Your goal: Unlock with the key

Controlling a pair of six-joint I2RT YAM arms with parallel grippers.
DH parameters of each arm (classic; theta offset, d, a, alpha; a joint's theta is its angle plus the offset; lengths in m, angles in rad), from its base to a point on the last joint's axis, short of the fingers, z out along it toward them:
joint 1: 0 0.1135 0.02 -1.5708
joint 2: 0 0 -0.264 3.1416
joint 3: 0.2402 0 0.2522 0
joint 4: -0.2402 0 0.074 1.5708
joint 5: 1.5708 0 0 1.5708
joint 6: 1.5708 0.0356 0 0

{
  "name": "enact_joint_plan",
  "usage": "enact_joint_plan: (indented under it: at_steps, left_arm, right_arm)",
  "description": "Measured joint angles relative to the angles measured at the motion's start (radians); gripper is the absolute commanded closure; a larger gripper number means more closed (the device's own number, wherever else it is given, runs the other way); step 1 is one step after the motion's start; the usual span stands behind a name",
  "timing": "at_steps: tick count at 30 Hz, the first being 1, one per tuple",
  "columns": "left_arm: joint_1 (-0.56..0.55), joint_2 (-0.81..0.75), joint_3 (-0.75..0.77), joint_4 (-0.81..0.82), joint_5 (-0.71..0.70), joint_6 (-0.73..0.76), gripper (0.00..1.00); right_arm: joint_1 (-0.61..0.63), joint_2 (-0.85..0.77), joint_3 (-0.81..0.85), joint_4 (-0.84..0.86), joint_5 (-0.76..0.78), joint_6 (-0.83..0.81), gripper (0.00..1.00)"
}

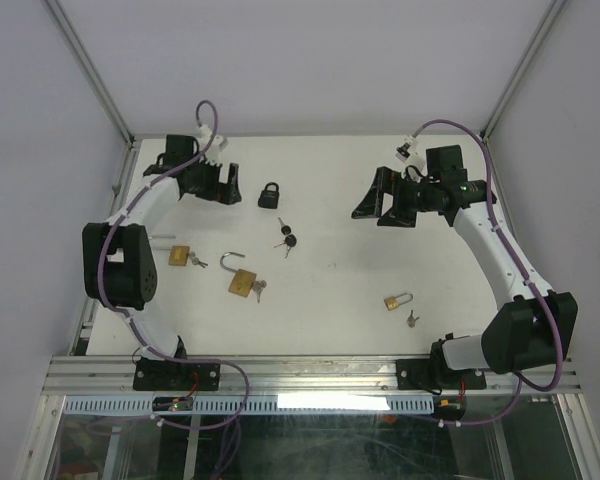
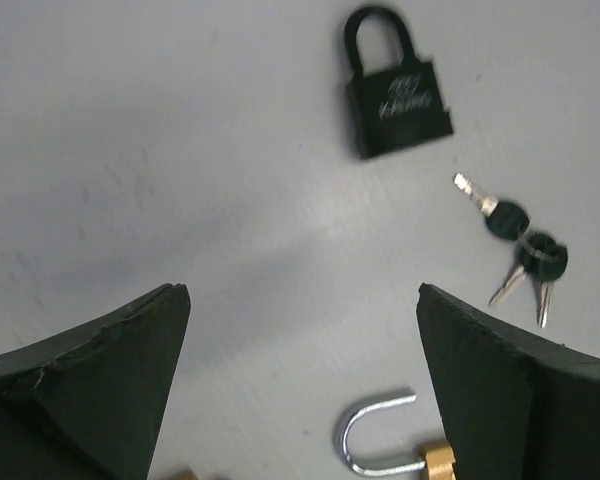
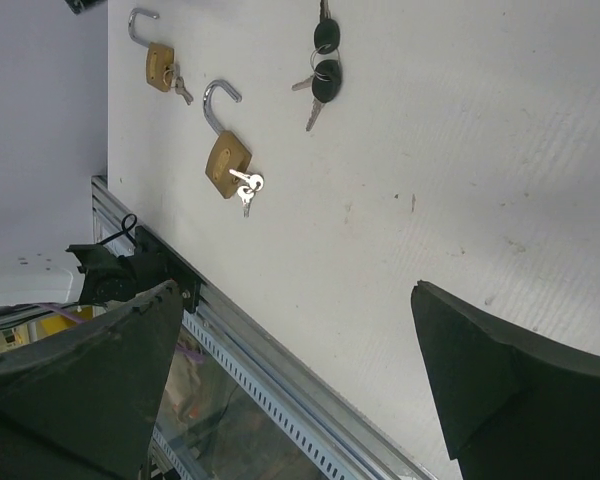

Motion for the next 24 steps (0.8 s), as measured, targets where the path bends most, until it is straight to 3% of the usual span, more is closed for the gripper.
enact_joint_plan:
  at_steps: [3, 8, 16, 24]
  left_arm:
    - [-0.144, 0.031, 0.156, 0.016, -0.163, -0.021, 0.01]
    - [-0.288, 0.174, 0.347, 0.020, -0.287, -0.080, 0.01]
    - [-0.301, 0.423, 0.443, -0.022, -0.402, -0.175, 0.01]
    - [-0.335, 0.448, 0.486, -0.022, -0.440, -0.186, 0.01]
  right_arm:
    - [0.001, -0.001, 0.000, -0.001, 0.020, 0.003, 0.00]
    - [0.004, -0.001, 0.000, -0.018, 0.042, 0.003, 0.00]
    - [0.005, -0.020, 0.000, -0.037, 0.060, 0.002, 0.00]
    - [0.005, -0.025, 0.000, -0.054, 0.064, -0.006, 0.00]
